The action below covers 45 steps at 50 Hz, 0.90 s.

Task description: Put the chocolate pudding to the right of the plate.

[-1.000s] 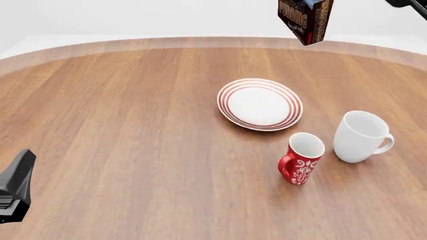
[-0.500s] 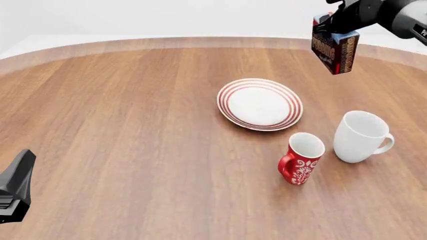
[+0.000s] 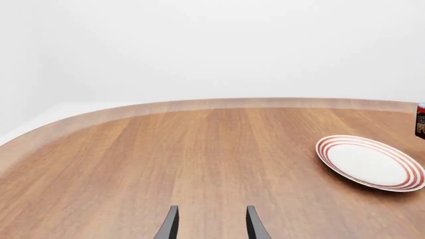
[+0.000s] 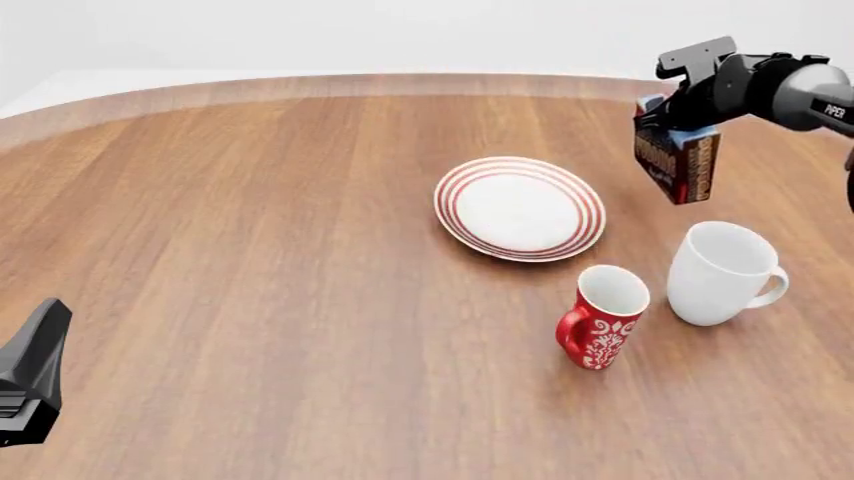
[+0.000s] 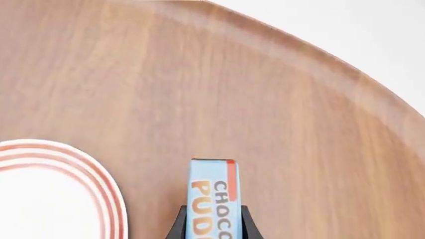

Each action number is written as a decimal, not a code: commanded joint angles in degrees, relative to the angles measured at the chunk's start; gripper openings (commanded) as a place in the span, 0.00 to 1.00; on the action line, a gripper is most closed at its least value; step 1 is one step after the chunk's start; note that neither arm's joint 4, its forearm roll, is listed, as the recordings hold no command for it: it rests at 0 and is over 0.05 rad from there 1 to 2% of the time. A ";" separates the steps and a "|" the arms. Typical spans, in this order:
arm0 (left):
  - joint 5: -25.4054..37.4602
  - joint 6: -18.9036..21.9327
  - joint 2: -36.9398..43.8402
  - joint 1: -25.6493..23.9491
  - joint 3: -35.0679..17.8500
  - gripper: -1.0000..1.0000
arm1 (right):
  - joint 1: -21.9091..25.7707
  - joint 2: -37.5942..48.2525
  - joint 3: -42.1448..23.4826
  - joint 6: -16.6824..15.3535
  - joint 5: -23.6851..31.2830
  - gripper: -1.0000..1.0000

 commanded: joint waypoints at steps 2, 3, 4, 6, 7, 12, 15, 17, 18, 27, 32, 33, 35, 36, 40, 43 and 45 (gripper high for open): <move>0.00 0.00 0.00 0.00 0.00 1.00 | -1.31 0.48 4.54 0.52 -3.33 0.00; 0.00 0.00 0.00 0.00 0.00 1.00 | -1.42 0.52 4.91 0.42 -3.60 0.00; 0.00 0.00 0.00 0.00 0.00 1.00 | -1.44 0.46 5.36 0.29 -3.99 0.00; 0.00 0.00 0.00 0.00 0.00 1.00 | -1.57 0.64 5.95 0.26 -4.44 0.00; 0.00 0.00 0.00 0.00 0.00 1.00 | -1.70 0.90 6.27 0.06 -4.68 0.00; 0.00 0.00 0.00 0.00 0.00 1.00 | -2.00 1.16 6.79 -0.06 -5.01 0.00; 0.00 0.00 0.00 0.00 0.00 1.00 | -1.57 1.11 7.16 0.25 -5.09 0.00; 0.00 0.00 0.00 0.00 0.00 1.00 | -1.67 1.33 7.20 0.27 -5.07 0.00; 0.00 0.00 0.00 0.00 0.00 1.00 | -1.91 1.54 7.44 0.07 -5.28 0.00; 0.00 0.00 0.00 0.00 0.00 1.00 | -1.43 1.69 7.07 -0.59 -4.85 0.00; 0.00 0.00 0.00 0.00 0.00 1.00 | -1.52 1.02 7.16 -1.57 -4.72 1.00; 0.00 0.00 0.00 0.00 0.00 1.00 | -1.52 1.02 7.16 -1.57 -4.72 1.00; 0.00 0.00 0.00 0.00 0.00 1.00 | -1.56 0.34 7.04 -2.14 -4.40 1.00; 0.00 0.00 0.00 0.00 0.00 1.00 | -1.51 0.08 6.92 -2.26 -4.17 1.00; 0.00 0.00 0.00 0.00 0.00 1.00 | -1.24 -1.47 6.90 -3.04 -3.56 1.00; 0.00 0.00 0.00 0.00 0.00 1.00 | -1.05 -4.96 6.50 -3.16 -3.10 1.00; 0.00 0.00 0.00 0.00 0.00 1.00 | -0.74 -7.45 5.29 -3.42 -1.84 1.00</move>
